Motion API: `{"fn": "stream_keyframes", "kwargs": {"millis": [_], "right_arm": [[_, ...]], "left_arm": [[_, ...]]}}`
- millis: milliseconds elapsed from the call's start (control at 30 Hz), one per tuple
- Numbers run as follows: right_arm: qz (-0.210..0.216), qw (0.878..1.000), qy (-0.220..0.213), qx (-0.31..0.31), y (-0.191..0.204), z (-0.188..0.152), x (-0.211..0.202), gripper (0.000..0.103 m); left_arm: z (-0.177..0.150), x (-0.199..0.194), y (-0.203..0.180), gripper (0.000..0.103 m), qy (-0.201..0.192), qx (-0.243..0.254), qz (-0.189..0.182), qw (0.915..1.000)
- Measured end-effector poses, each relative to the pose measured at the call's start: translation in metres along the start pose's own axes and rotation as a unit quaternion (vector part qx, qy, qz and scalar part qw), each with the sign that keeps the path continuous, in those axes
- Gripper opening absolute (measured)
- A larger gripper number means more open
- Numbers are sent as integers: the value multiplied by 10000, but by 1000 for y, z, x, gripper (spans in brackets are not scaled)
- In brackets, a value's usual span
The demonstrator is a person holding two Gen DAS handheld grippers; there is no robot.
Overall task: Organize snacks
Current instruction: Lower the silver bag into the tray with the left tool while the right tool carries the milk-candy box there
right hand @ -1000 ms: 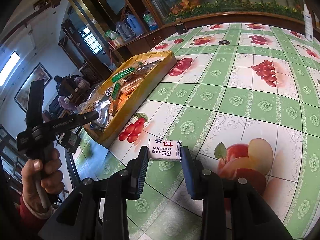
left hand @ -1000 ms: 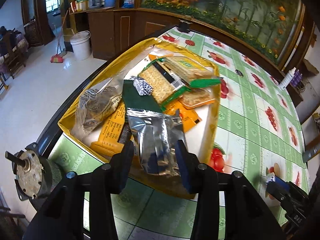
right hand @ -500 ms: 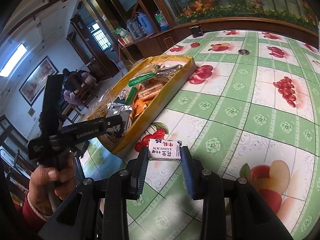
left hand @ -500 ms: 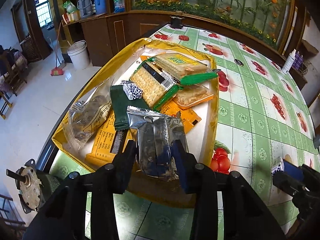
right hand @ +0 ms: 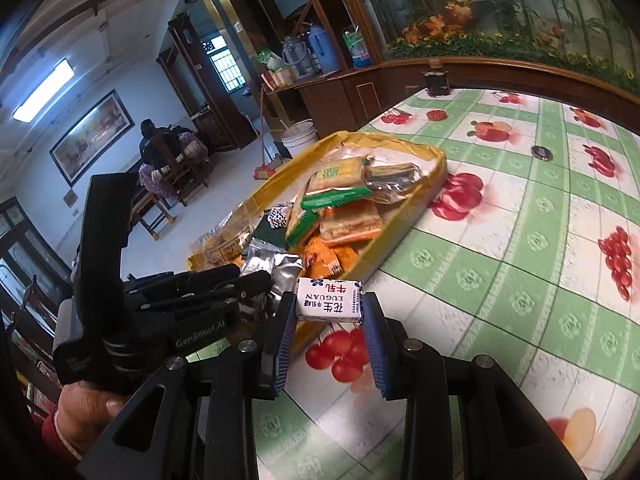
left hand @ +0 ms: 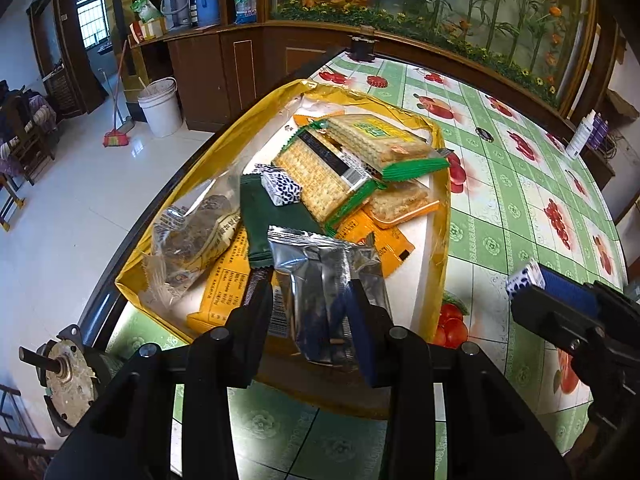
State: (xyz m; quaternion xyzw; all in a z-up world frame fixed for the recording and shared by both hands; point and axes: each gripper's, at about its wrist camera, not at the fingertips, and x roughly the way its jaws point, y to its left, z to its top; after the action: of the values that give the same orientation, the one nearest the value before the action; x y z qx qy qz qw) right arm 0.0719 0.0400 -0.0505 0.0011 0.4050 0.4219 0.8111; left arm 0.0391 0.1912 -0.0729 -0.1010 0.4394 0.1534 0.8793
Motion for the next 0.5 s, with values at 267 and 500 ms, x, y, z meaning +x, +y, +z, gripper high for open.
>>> {"fn": "stream_keyframes", "kwargs": {"millis": [267, 500], "right_arm": [[153, 9998, -21, -105, 7, 18, 17, 34], [207, 9996, -79, -184, 11, 28, 24, 34]], "left_arm": [[4, 0, 9, 36, 4, -69, 58, 10000], [6, -4, 12, 36, -91, -77, 143, 9998]]}}
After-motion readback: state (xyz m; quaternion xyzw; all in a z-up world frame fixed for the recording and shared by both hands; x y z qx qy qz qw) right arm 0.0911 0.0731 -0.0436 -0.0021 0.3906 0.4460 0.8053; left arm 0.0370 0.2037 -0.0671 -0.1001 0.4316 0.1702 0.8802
